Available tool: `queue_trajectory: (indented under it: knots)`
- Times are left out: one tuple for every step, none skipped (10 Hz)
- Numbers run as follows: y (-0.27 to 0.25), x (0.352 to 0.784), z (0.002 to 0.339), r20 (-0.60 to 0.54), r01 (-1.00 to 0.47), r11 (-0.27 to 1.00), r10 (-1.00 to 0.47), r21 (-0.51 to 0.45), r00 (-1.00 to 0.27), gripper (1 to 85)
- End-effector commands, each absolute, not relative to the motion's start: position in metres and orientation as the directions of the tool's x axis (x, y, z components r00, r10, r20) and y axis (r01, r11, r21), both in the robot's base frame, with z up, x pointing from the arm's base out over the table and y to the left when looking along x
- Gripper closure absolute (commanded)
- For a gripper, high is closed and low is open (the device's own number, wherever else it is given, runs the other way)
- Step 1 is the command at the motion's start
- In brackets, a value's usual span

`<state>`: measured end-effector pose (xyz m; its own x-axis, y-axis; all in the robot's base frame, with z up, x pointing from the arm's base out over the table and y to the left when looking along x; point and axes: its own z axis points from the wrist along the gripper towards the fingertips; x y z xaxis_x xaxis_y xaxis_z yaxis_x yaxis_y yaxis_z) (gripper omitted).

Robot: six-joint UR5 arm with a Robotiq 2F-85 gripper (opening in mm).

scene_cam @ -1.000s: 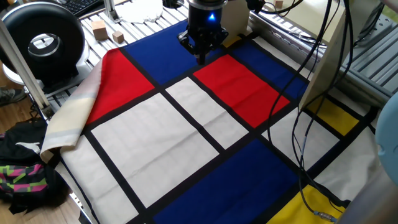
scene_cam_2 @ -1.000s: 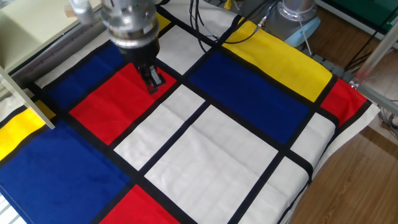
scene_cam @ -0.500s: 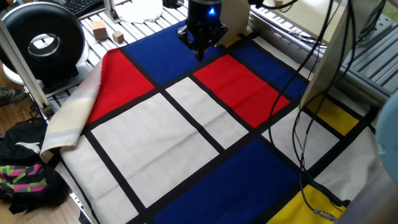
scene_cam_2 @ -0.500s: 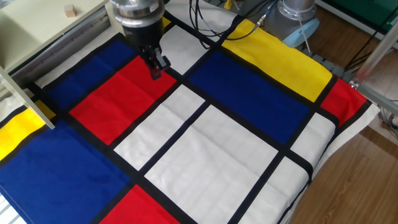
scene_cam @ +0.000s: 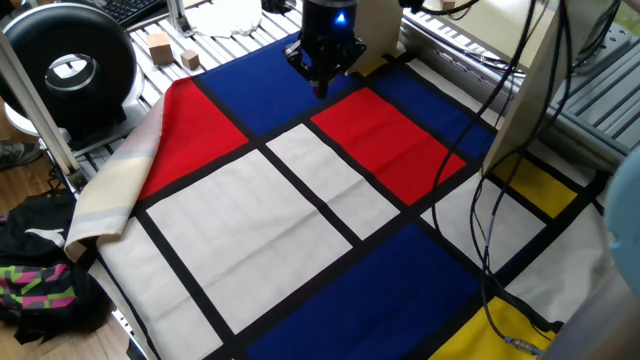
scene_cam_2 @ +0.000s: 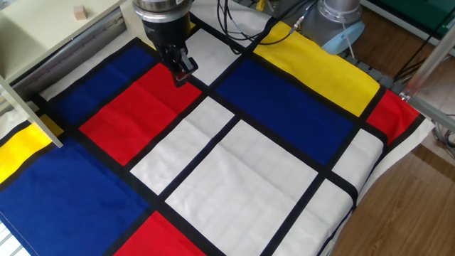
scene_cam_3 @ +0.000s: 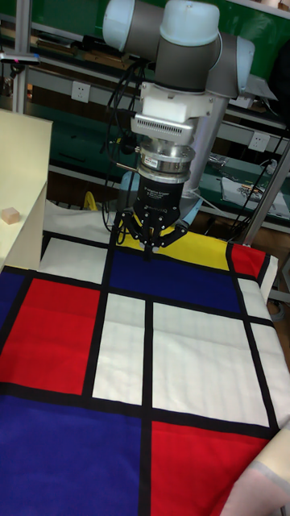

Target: Take the object down from the shelf

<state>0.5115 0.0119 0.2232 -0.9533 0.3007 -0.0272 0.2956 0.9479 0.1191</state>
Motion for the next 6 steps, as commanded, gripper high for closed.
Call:
queue_trajectory:
  knots:
    - [0.0199,0.5131,0.2277,-0.028,0.310,0.939,0.318,0.151,-0.948,84.7]
    - [0.0190,0.5126,0.2274,-0.027,0.304,0.941,0.311,0.146,-0.950,84.7]
    - [0.0197,0.5142,0.2270,-0.028,0.297,0.944,0.304,0.146,-0.952,84.7]
    - [0.0211,0.5159,0.2288,-0.027,0.294,0.945,0.301,0.140,-0.953,84.7]
    - [0.0205,0.5155,0.2310,-0.023,0.294,0.947,0.299,0.125,-0.954,84.7]
    - [0.0198,0.5147,0.2308,-0.021,0.290,0.949,0.295,0.121,-0.955,84.7]
